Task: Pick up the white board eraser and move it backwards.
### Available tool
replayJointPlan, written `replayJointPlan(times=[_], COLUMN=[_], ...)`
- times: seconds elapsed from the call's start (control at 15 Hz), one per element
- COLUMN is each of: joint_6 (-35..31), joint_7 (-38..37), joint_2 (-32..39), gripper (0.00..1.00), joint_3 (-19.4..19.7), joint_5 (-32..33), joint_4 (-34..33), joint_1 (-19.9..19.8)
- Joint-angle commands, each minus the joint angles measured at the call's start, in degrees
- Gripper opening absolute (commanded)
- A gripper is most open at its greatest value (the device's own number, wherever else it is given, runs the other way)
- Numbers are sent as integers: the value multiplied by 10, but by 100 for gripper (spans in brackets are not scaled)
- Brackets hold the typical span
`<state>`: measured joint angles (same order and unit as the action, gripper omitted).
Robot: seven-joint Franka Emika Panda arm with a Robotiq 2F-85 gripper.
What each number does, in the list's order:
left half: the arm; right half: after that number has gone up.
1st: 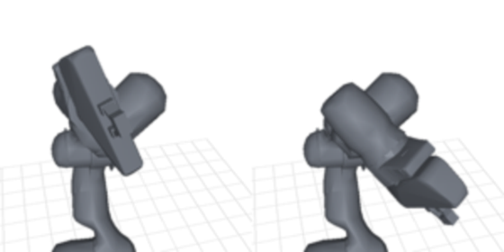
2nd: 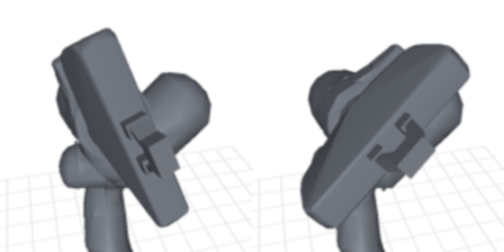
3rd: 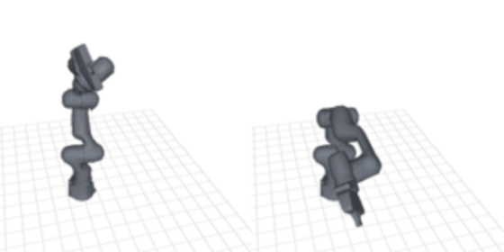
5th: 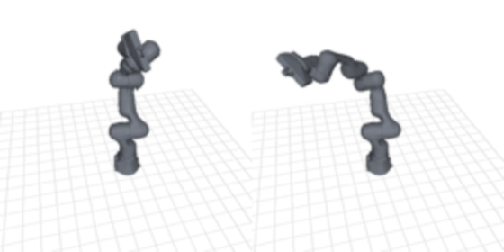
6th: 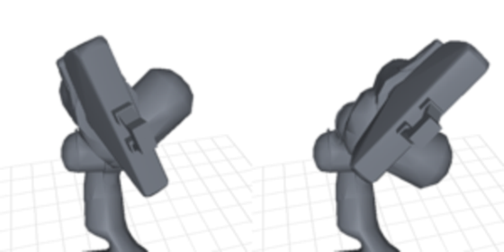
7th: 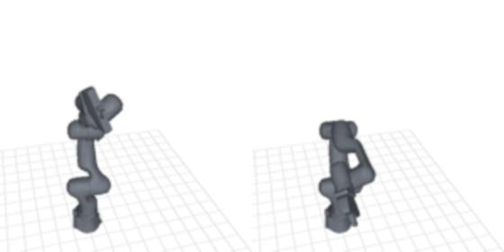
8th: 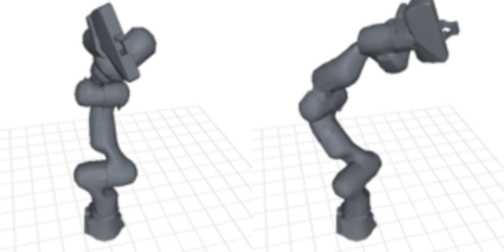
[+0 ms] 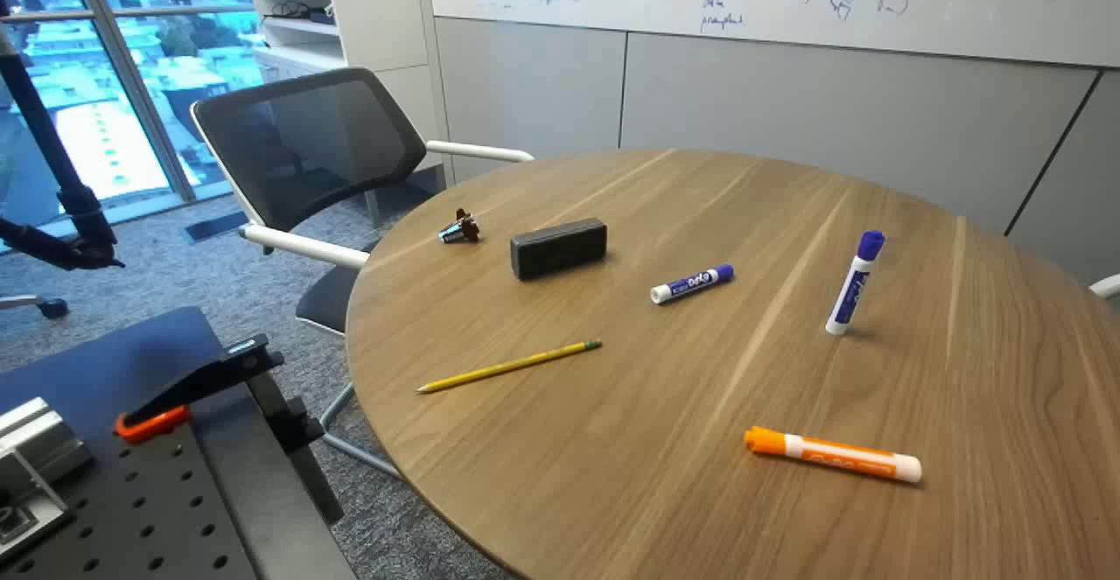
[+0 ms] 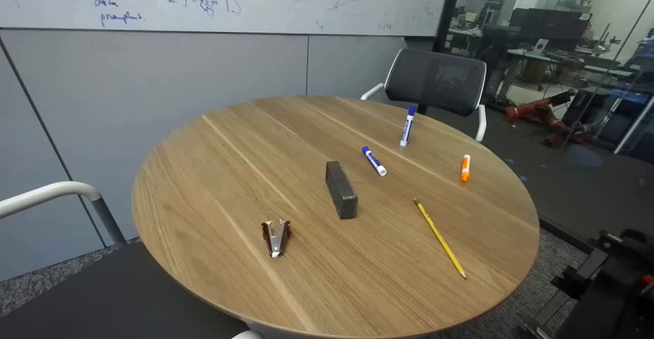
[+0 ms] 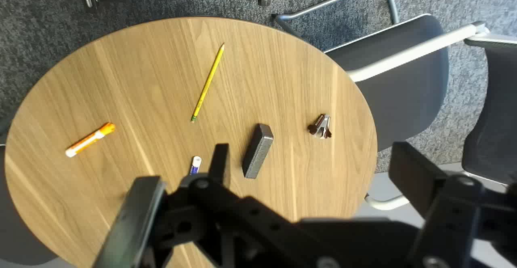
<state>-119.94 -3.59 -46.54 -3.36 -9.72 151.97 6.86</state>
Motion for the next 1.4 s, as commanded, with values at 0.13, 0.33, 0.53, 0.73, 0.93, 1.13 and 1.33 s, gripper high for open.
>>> replayJointPlan(times=[0.13,0.33,0.53,0.73,0.93,1.13,1.33], joint_6=[1,1,1,1,-8,-44,-47], joint_7=[2,2,2,2,-34,-101,-166], joint_2=[0,0,0,0,88,185,289], gripper=[100,100,100,100,100,100,100], joint_3=[-2,-2,-2,-2,-28,-55,-71], joint_5=[-2,-2,-2,-2,2,25,69], joint_4=[-1,-1,-1,-1,-56,-118,-193], joint_1=[-3,-3,-3,-3,-11,-44,-70])
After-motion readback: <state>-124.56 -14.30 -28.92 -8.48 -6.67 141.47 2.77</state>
